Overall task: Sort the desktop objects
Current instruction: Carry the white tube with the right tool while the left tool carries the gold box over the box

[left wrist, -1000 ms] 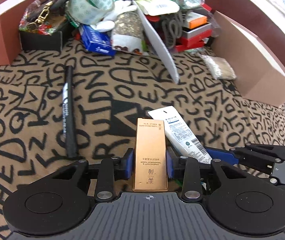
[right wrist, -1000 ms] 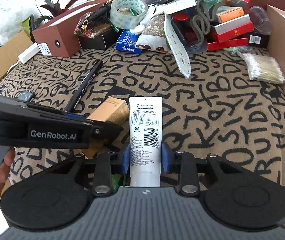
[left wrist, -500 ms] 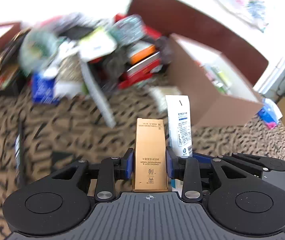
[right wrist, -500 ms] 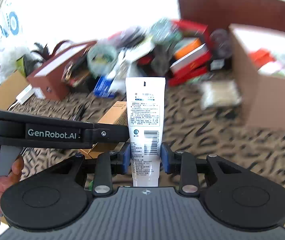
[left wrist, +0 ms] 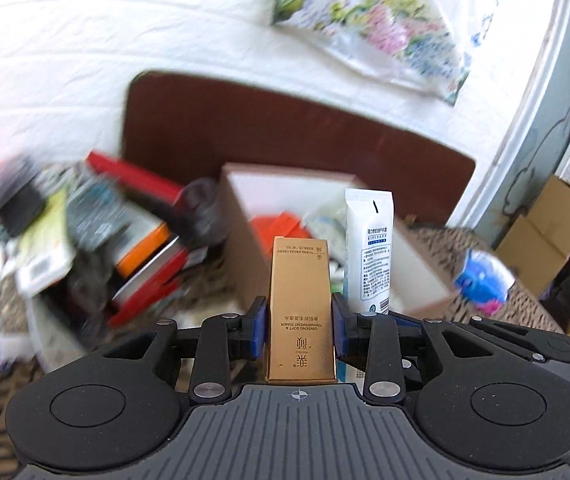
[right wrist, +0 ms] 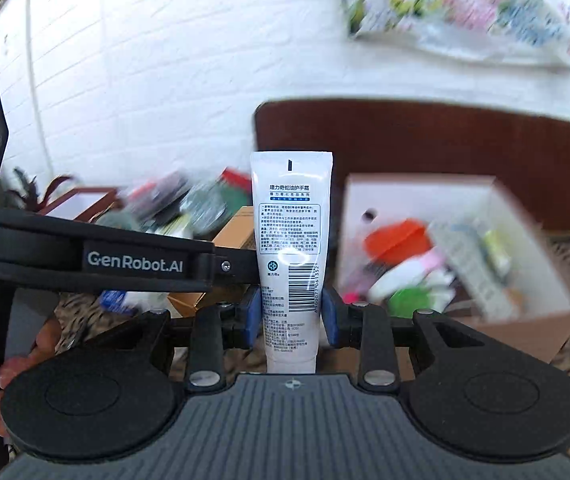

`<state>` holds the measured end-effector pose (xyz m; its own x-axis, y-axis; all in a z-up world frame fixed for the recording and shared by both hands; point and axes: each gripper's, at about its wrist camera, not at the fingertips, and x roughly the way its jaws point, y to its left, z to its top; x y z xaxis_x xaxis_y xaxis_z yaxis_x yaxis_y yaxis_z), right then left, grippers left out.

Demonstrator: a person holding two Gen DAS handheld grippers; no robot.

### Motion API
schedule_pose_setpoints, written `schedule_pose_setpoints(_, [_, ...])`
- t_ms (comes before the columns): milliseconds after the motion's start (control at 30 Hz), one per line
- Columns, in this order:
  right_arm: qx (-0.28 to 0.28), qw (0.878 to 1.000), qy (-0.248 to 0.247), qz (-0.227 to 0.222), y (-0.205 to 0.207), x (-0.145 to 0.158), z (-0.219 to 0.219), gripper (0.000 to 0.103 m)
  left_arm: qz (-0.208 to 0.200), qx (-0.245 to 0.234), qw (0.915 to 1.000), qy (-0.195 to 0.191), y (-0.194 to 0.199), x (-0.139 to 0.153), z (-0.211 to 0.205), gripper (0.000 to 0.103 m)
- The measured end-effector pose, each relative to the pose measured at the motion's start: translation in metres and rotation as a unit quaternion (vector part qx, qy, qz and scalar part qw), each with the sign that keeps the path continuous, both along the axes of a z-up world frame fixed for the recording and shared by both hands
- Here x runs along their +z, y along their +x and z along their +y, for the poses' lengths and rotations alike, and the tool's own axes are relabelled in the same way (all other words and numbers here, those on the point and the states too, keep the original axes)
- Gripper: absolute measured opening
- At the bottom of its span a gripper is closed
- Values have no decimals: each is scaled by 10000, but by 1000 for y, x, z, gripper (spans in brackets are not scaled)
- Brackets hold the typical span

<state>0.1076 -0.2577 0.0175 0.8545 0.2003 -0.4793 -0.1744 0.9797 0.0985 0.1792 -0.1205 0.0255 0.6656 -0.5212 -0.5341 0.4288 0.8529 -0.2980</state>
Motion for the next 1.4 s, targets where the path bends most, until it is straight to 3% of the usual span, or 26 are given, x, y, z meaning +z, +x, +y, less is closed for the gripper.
schedule_pose_setpoints(233, [-333,9994,0,-44,50,13,-41,36,-103,-102,9999,-18,50,8,-45,31])
schedule_pose_setpoints(667, [-671,9961,171,547,123,-33,-87,36,573,-160,9981,-129,134,-46,-86,32])
schedule_pose_setpoints(1200, [-601,9932,210,979,177,-60,-96,37,778,55,9967,215,187,-77,-100,34])
schedule_pose_setpoints(1300, [-646,9926,131,1020,185,-62,-96,37,721,34,9970,286,191,-75,-105,44])
schedule_pose_setpoints(1400, [-615,9924,74,1065,190,-66,-96,37,582,52,9976,359,191,-73,-109,47])
